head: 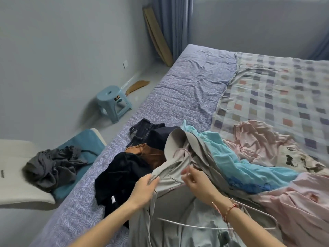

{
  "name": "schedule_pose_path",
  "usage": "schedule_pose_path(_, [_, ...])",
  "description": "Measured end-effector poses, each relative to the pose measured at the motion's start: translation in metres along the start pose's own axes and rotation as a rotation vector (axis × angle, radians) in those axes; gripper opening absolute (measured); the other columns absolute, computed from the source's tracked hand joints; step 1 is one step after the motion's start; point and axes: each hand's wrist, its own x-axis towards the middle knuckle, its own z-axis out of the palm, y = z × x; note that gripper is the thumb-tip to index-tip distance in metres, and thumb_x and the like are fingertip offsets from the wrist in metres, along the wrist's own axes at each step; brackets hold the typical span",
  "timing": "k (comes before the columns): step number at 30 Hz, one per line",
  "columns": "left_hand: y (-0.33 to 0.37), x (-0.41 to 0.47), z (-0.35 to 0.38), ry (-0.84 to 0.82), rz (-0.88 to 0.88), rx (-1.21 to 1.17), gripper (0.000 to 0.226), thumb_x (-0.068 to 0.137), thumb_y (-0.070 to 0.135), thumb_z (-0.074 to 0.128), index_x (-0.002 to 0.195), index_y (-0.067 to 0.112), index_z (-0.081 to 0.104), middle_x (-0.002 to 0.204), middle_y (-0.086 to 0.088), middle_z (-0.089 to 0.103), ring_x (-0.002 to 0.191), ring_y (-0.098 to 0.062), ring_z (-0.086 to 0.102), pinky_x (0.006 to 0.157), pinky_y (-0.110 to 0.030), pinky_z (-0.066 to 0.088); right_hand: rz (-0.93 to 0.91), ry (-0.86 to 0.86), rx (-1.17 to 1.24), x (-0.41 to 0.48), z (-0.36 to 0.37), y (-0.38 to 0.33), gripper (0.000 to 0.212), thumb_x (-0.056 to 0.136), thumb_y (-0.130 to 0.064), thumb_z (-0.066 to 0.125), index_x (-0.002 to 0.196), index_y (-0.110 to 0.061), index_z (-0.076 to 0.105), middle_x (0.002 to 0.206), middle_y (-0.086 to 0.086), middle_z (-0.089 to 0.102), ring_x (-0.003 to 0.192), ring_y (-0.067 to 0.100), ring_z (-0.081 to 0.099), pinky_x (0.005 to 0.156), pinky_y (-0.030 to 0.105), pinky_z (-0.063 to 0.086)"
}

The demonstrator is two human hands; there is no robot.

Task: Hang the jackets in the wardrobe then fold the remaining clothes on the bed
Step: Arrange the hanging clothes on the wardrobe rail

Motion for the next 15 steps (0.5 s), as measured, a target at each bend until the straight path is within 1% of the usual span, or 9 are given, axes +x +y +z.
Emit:
schedule_pose_path(2, [0.027, -0.022, 0.005, -0.049, 0.05, -0.122, 0.018, 0.095, 0.019, 0.053, 0.092, 0.006, 0.065, 0.082, 0.0, 0.063, 0.078, -0.008, 0.056, 0.077, -0.026, 0.044, -0.012, -0.003, 0.092, -0.01, 0.011, -0.016, 0.038, 0.094, -0.013, 0.051, 0.126, -0.029, 0.04, 0.059, -0.007, 0.048, 0.046, -0.001, 0.044, 0.054, 0.014, 0.033])
schedule_pose_path(4, [0.048, -0.047, 0.018, -0.117, 0.103, -0.163, 0.019, 0.093, 0.026, 0.054, 0.095, 0.011, 0.065, 0.09, -0.002, 0.068, 0.085, -0.009, 0.061, 0.083, -0.027, 0.047, 0.001, -0.008, 0.255, -0.021, 0.016, -0.032, 0.057, 0.091, -0.003, 0.05, 0.131, -0.037, 0.028, 0.063, -0.007, 0.05, 0.049, -0.003, 0.046, 0.057, 0.013, 0.035])
schedule_pose_path(6, [0.063, -0.076, 0.029, -0.13, 0.117, -0.156, 0.031, 0.083, 0.042, 0.053, 0.098, 0.017, 0.063, 0.098, -0.001, 0.069, 0.095, -0.012, 0.062, 0.092, -0.031, 0.046, -0.001, -0.053, 0.431, -0.038, 0.018, -0.045, 0.05, 0.09, -0.001, 0.053, 0.122, -0.037, 0.043, 0.076, -0.004, 0.059, 0.067, 0.001, 0.053, 0.068, 0.019, 0.044])
schedule_pose_path(7, [0.064, -0.083, 0.034, -0.144, 0.111, -0.134, 0.031, 0.08, 0.044, 0.05, 0.101, 0.024, 0.061, 0.105, 0.003, 0.067, 0.102, -0.009, 0.06, 0.097, -0.029, 0.045, 0.003, -0.053, 0.448, -0.039, 0.02, -0.042, 0.035, 0.089, -0.005, 0.056, 0.111, -0.032, 0.055, 0.08, -0.004, 0.062, 0.074, 0.007, 0.057, 0.073, 0.025, 0.046])
schedule_pose_path(9, [0.069, -0.107, 0.03, -0.258, 0.099, 0.033, 0.031, 0.081, 0.047, 0.045, 0.108, 0.034, 0.054, 0.118, 0.011, 0.061, 0.112, 0.0, 0.053, 0.103, -0.022, 0.038, 0.0, 0.034, 0.459, -0.051, 0.008, -0.047, 0.008, 0.088, -0.013, 0.059, 0.087, -0.021, 0.062, 0.076, -0.006, 0.064, 0.073, 0.01, 0.058, 0.072, 0.029, 0.047])
schedule_pose_path(11, [0.069, -0.131, 0.019, -0.455, 0.067, 0.289, 0.027, 0.088, 0.055, 0.044, 0.103, 0.04, 0.06, 0.114, 0.019, 0.062, 0.107, 0.008, 0.051, 0.099, -0.019, 0.039, 0.014, 0.101, 0.517, -0.066, -0.01, -0.052, 0.014, 0.088, -0.018, 0.058, 0.075, -0.02, 0.062, 0.069, -0.005, 0.062, 0.067, 0.011, 0.058, 0.066, 0.028, 0.046])
schedule_pose_path(12, [0.069, -0.138, 0.013, -0.504, 0.077, 0.409, 0.027, 0.089, 0.056, 0.044, 0.091, 0.039, 0.065, 0.102, 0.019, 0.065, 0.095, 0.01, 0.053, 0.091, -0.018, 0.043, 0.036, 0.127, 0.535, -0.07, -0.019, -0.053, 0.021, 0.088, -0.02, 0.056, 0.068, -0.022, 0.06, 0.064, -0.003, 0.057, 0.063, 0.012, 0.055, 0.064, 0.029, 0.045])
schedule_pose_path(14, [0.078, -0.152, 0.0, -0.363, 0.179, 0.53, 0.027, 0.09, 0.047, 0.05, 0.074, 0.031, 0.066, 0.087, 0.006, 0.067, 0.078, 0.003, 0.053, 0.077, -0.02, 0.044, 0.036, 0.162, 0.548, -0.09, -0.038, -0.057, 0.034, 0.091, -0.012, 0.052, 0.059, -0.021, 0.054, 0.054, -0.006, 0.044, 0.049, 0.006, 0.043, 0.052, 0.022, 0.037])
schedule_pose_path(15, [0.082, -0.148, -0.007, -0.174, 0.278, 0.525, 0.021, 0.09, 0.043, 0.051, 0.082, 0.031, 0.066, 0.091, 0.004, 0.064, 0.082, -0.001, 0.052, 0.08, -0.022, 0.043, 0.012, 0.163, 0.551, -0.095, -0.045, -0.059, 0.038, 0.093, -0.005, 0.049, 0.058, -0.02, 0.05, 0.049, -0.009, 0.039, 0.043, 0.002, 0.037, 0.046, 0.016, 0.033])
